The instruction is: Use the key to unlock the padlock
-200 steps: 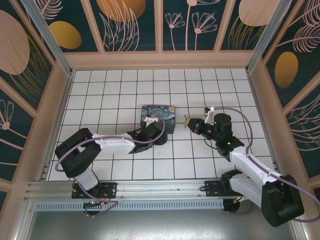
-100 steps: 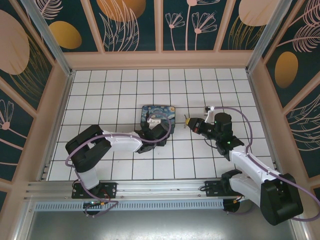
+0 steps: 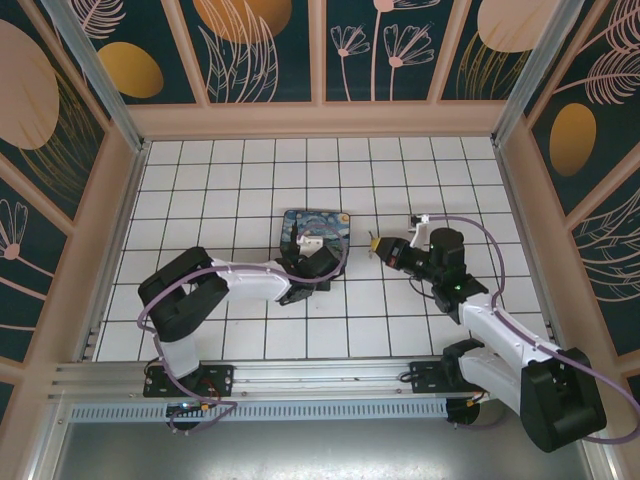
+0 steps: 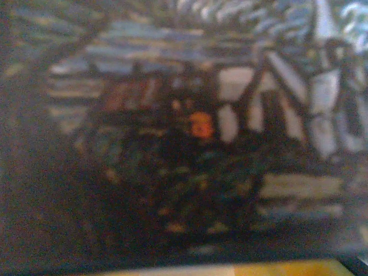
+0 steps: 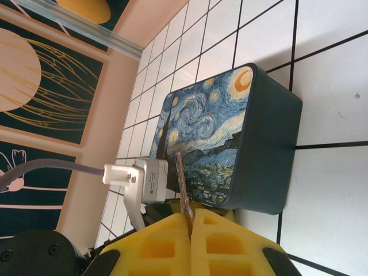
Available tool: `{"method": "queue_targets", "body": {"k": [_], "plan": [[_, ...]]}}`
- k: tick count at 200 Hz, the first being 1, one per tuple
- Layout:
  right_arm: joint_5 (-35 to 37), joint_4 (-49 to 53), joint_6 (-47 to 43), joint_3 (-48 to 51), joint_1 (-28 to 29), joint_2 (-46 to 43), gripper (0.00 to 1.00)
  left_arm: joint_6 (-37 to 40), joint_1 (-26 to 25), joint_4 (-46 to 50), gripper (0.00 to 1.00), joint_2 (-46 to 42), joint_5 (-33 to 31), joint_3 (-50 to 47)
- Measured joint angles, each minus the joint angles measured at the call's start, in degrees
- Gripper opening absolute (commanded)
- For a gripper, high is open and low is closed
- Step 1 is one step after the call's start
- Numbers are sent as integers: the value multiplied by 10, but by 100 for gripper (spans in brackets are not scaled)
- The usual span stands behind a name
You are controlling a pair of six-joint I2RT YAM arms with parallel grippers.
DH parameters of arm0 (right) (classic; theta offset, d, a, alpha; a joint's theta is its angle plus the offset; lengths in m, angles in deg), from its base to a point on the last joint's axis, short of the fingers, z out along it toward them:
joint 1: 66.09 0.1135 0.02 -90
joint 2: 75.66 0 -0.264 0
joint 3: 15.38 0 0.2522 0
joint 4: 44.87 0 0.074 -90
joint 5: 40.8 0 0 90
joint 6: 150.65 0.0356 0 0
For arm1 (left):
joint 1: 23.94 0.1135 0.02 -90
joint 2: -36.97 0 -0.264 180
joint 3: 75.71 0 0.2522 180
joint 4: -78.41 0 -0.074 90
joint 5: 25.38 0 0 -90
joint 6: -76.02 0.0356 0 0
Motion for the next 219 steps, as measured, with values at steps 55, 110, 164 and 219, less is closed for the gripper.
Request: {"method": "queue_targets", "body": {"k": [55, 110, 164, 219], "plan": [[-2, -2, 4, 10, 0, -11, 0, -1, 0, 6, 26, 3, -5, 6], [-2, 2, -1, 10, 0, -14, 0, 1, 0, 59, 25, -13, -2, 15], [-2, 36, -14, -9, -7, -14, 0, 9, 0, 194, 25, -86, 21, 79], [-7, 98, -43, -68, -12, -28, 0, 20, 0, 340, 25, -93, 78, 227]]}}
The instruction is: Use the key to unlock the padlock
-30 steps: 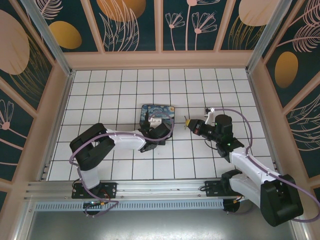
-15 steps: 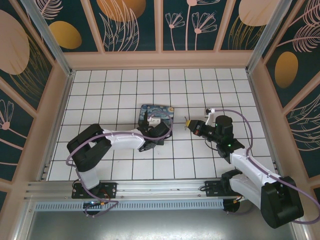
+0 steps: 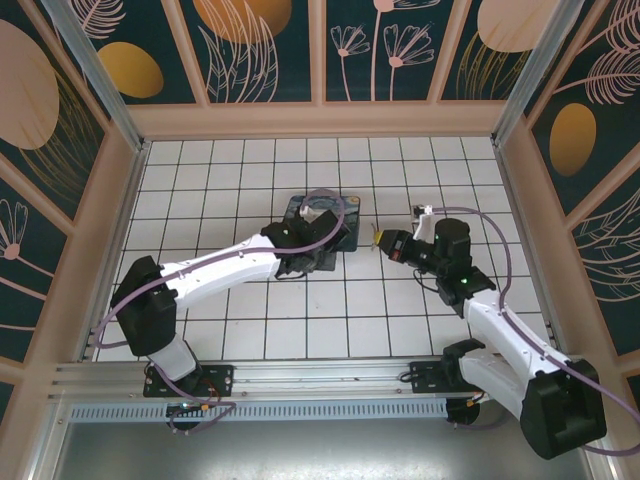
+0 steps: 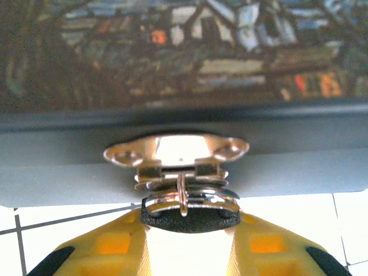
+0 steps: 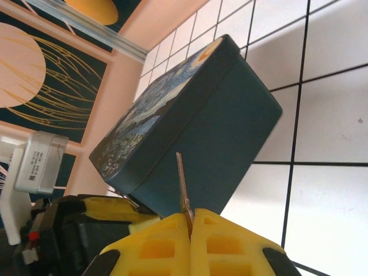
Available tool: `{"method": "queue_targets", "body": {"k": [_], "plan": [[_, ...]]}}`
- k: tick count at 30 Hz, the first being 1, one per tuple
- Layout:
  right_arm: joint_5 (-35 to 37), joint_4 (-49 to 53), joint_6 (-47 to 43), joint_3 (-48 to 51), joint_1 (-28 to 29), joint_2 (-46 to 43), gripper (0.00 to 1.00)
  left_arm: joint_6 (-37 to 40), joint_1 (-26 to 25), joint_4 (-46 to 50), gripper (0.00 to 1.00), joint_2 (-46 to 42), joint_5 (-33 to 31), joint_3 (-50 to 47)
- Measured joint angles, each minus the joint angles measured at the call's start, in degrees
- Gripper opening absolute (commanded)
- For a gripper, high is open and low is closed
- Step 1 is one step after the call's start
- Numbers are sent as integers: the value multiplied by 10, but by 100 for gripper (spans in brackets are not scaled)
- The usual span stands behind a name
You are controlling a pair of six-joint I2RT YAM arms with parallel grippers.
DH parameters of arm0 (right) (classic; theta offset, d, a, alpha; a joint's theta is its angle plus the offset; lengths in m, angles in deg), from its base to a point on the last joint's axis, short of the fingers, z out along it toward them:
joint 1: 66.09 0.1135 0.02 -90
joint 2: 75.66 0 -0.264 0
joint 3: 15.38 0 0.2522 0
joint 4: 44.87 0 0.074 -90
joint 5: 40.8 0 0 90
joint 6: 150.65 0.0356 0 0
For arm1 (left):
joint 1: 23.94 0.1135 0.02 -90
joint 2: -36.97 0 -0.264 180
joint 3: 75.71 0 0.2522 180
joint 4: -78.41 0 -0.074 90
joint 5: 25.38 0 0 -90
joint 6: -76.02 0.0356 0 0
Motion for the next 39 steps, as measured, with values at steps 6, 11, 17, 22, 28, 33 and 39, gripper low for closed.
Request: {"method": "queue_targets", "body": {"k": [6, 11, 17, 22, 28, 33, 39], "plan": [[-3, 56, -10, -18, -10, -34, 0, 14, 0, 90, 25, 13, 39, 51], [0, 130, -34, -49, -16, -46, 0, 27, 0, 182, 24, 28, 71, 73], [3, 172, -56, -76, -17, -46, 0, 49, 0, 274, 25, 37, 92, 151], [2, 181, -64, -76, -17, -47, 0, 66, 9, 306, 38, 60, 117, 174], [1, 186, -64, -76, -17, -50, 0, 97, 56, 312, 39, 78, 119, 200], [2, 187, -64, -76, -17, -50, 0, 123, 105, 311, 42, 78, 113, 222], [4, 187, -57, -76, -12, -51, 0, 137, 116, 275, 63, 71, 85, 250]]}}
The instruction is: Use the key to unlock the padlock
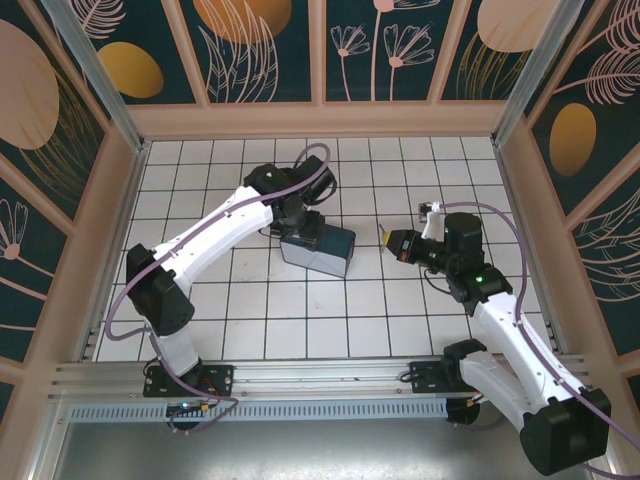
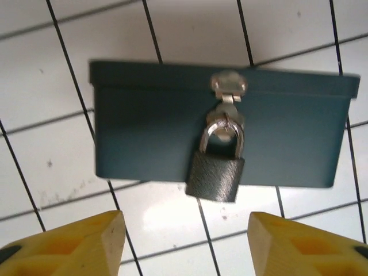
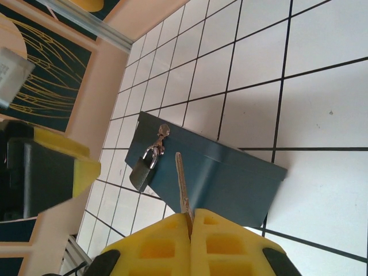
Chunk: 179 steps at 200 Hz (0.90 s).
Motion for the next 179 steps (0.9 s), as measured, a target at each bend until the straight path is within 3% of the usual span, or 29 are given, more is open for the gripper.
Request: {"method": "queue_targets", "body": {"k": [20, 52, 65, 124, 179], "plan": [[8, 2, 14, 0, 26, -7, 0, -2, 56, -75, 65, -35, -15, -69], [30, -1, 43, 0, 129, -2, 0, -16, 233, -271, 68, -110, 14, -278], [41, -3, 52, 0, 160, 9, 0, -19, 267, -327, 69, -110, 36, -322], [88, -59, 96, 3, 304, 92, 0, -25, 278, -526, 65, -38, 195, -329], [115, -120, 115, 23, 320, 135, 0, 29, 263, -550, 58, 19, 323, -315]]}}
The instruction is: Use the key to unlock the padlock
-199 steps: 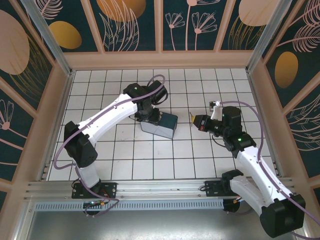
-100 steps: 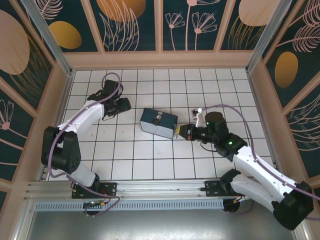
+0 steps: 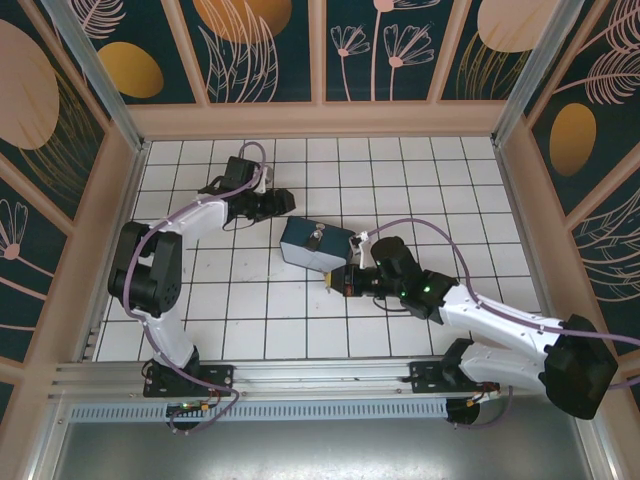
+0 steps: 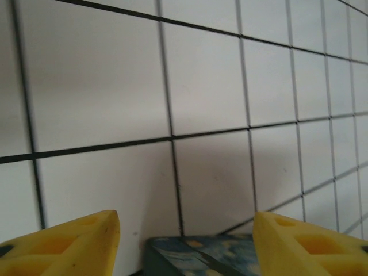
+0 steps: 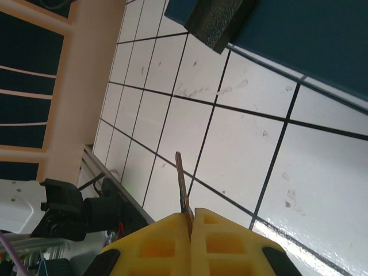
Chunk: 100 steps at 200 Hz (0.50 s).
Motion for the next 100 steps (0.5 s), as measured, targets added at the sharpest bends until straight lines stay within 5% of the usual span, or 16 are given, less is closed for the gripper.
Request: {"method": "queue_targets", "body": {"k": [100], "plan": [[-9, -24, -4, 0, -35, 15, 0, 51, -16, 30, 49, -91, 71, -77]]}}
